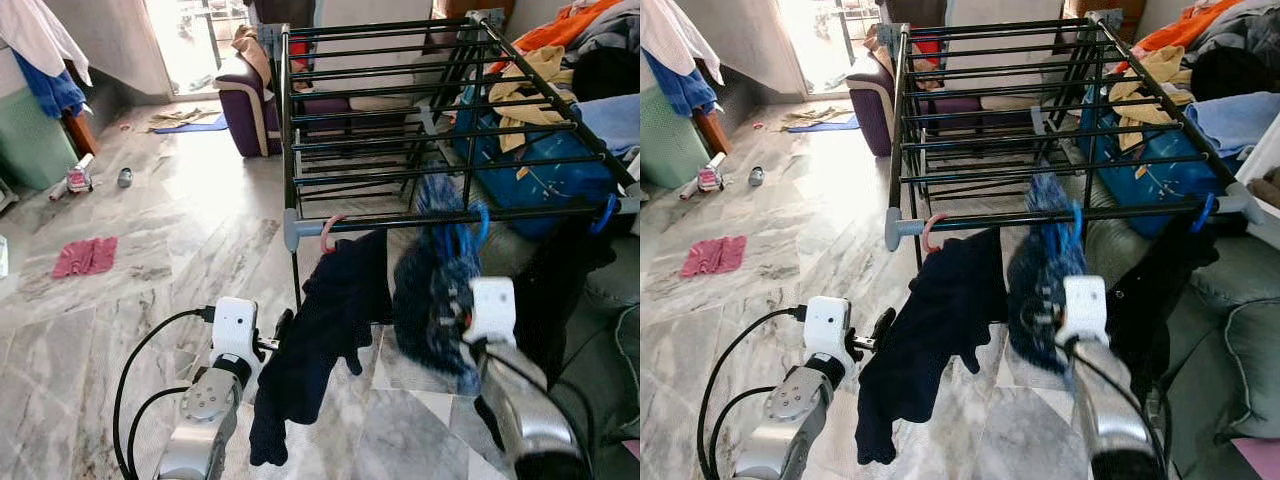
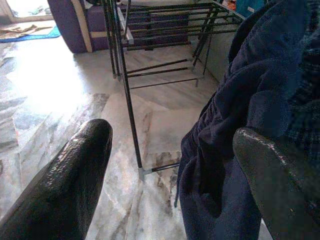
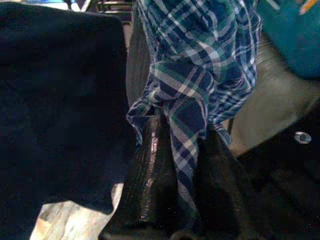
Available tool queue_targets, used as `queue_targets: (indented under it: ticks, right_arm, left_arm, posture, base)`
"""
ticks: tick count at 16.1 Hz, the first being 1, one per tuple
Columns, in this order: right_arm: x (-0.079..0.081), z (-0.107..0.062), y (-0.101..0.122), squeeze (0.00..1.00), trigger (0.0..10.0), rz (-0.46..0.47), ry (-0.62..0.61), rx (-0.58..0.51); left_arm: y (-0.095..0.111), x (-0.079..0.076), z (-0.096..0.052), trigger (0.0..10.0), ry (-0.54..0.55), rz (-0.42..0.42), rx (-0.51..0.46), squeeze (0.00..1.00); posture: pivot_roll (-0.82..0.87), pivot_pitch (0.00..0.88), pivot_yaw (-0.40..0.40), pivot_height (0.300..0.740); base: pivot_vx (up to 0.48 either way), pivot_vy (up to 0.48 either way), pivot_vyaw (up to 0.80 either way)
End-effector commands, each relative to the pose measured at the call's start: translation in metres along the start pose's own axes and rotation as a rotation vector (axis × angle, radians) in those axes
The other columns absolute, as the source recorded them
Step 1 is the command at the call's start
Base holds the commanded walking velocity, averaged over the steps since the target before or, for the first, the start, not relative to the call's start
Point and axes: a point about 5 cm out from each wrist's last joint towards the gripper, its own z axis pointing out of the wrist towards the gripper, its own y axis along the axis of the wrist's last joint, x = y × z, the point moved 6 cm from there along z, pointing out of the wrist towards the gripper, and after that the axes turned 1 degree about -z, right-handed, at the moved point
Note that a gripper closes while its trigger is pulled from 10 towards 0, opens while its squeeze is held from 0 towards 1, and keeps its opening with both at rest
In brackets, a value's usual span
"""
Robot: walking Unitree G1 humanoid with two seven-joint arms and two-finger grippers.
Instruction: Hang hanger
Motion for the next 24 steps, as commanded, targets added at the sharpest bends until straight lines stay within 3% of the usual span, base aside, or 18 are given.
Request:
queue_targets:
  ticks: [1, 5, 8, 9, 12, 15, 19, 24]
  right_arm:
    - [0.003, 0.005, 0.003, 0.00, 10.0, -0.011, 0.023, 0.007]
    - [0.013, 0.027, 0.013, 0.00, 10.0, -0.023, 0.073, 0.078]
    - [-0.001, 0.038, 0.012, 0.00, 10.0, 0.050, 0.012, 0.148]
    - [-0.008, 0.041, 0.009, 0.00, 10.0, 0.128, -0.009, 0.177]
    - [-0.023, 0.038, -0.005, 0.00, 10.0, 0.156, -0.059, 0.219]
    - [-0.027, 0.035, -0.018, 0.00, 10.0, 0.170, -0.061, 0.258]
    - [-0.012, 0.032, -0.033, 0.00, 10.0, 0.158, 0.016, 0.293]
    - [0.010, 0.035, -0.029, 0.00, 10.0, 0.090, 0.112, 0.270]
  left_arm:
    - [0.003, 0.003, 0.000, 10.0, 0.007, 0.002, -0.002, 0.00]
    - [0.000, 0.000, 0.000, 10.0, -0.002, 0.003, 0.012, 0.00]
    - [0.001, 0.005, 0.001, 10.0, 0.017, 0.000, 0.013, 0.00]
    - [-0.002, 0.010, -0.001, 10.0, 0.035, -0.006, 0.024, 0.00]
    - [-0.005, 0.006, -0.002, 10.0, 0.028, -0.007, 0.032, 0.00]
    - [-0.005, 0.006, -0.001, 10.0, 0.029, -0.008, 0.036, 0.00]
    - [-0.006, 0.004, 0.000, 10.0, 0.019, -0.003, 0.043, 0.00]
    - [-0.006, 0.004, 0.001, 10.0, 0.019, 0.001, 0.046, 0.00]
  posture:
    - [-0.05, 0.000, 0.041, 0.740]
    - [-0.05, 0.000, 0.039, 0.740]
    - [-0.04, 0.000, 0.024, 0.740]
    - [-0.03, 0.000, 0.019, 0.740]
    - [-0.03, 0.000, 0.015, 0.740]
    - [-0.03, 0.000, 0.018, 0.740]
    - [-0.04, 0.000, 0.026, 0.740]
    - [-0.03, 0.000, 0.024, 0.740]
  base:
    - [0.000, 0.000, 0.00]
    - [0.000, 0.000, 0.00]
    - [0.000, 0.000, 0.00]
    - [0.000, 0.000, 0.00]
    - [0.000, 0.000, 0.00]
    - [0.000, 0.000, 0.00]
    - [0.000, 0.000, 0.00]
    - [0.000, 0.000, 0.00]
